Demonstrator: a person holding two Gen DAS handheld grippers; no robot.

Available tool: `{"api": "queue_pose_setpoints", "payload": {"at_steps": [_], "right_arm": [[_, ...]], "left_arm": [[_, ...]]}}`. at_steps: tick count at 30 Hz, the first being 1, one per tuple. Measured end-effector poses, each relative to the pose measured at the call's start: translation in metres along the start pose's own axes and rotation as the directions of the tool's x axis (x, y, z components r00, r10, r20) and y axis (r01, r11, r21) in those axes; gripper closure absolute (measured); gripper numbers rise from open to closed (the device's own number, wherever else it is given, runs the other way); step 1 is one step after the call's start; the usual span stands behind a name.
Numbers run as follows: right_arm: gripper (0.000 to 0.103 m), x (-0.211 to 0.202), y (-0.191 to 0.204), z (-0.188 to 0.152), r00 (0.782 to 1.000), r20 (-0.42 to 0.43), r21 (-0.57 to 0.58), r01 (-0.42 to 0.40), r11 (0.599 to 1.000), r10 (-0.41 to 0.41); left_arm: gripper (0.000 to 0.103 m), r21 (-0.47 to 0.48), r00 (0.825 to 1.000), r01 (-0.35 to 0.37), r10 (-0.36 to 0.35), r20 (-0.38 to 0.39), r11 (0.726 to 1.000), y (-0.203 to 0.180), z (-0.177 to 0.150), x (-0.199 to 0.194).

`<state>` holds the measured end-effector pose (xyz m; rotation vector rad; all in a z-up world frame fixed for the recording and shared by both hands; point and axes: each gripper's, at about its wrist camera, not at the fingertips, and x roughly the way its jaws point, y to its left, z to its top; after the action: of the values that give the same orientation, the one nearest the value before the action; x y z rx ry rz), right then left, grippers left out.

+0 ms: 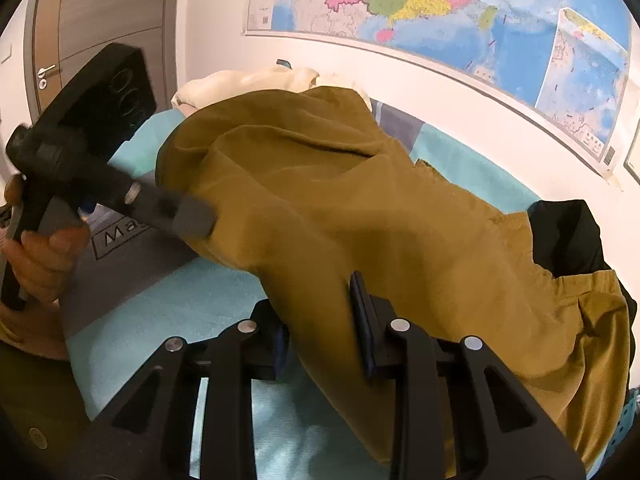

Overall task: Fold large clothes
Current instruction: 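Grasp the olive jacket with both grippers and lift it off the bed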

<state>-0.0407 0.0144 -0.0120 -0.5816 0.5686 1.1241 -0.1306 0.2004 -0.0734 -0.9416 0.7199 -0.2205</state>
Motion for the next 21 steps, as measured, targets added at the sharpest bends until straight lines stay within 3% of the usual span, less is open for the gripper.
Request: {"api": "queue_pose_setpoints", "payload": {"at_steps": [3, 6, 10, 13, 14, 16, 20, 21], "right_arm": [[0.075, -0.001, 0.0, -0.003, 1.0, -0.002, 0.041, -0.021, 0.999, 0.022], [0.071, -0.001, -0.004, -0.006, 0.999, 0.001, 0.102, -0.045, 0.994, 0.045], [0.048, -0.018, -0.014, -0.018, 0.994, 0.034, 0.225, -0.113, 0.968, 0.108], [0.04, -0.047, -0.03, -0.038, 0.979, 0.097, 0.36, -0.203, 0.911, 0.18], [0.032, -0.06, -0.039, -0.05, 0.97, 0.123, 0.422, -0.244, 0.873, 0.212], [0.03, -0.076, -0.053, -0.071, 0.96, 0.149, 0.515, -0.279, 0.811, 0.235], [0.025, -0.093, -0.077, -0.123, 0.973, 0.122, 0.696, -0.224, 0.682, 0.194], [0.025, -0.096, -0.084, -0.137, 0.977, 0.117, 0.749, -0.205, 0.63, 0.179]], "left_arm": [[0.024, -0.103, 0.998, 0.056, -0.053, 0.037, 0.993, 0.011, 0.008, 0.003], [0.024, -0.146, 0.997, 0.061, -0.053, 0.06, 0.987, 0.014, 0.017, 0.005], [0.03, -0.142, 1.0, -0.004, 0.008, 0.027, 0.99, 0.006, 0.031, 0.022], [0.047, -0.099, 0.994, -0.107, 0.107, -0.009, 0.989, 0.001, 0.037, 0.036], [0.05, -0.089, 0.993, -0.115, 0.114, -0.01, 0.989, 0.001, 0.037, 0.037], [0.056, -0.089, 0.992, -0.125, 0.125, -0.014, 0.988, 0.003, 0.038, 0.036], [0.058, -0.065, 0.989, -0.149, 0.148, -0.015, 0.987, -0.004, 0.04, 0.034], [0.058, -0.053, 0.987, -0.161, 0.161, -0.012, 0.985, -0.007, 0.04, 0.034]]}}
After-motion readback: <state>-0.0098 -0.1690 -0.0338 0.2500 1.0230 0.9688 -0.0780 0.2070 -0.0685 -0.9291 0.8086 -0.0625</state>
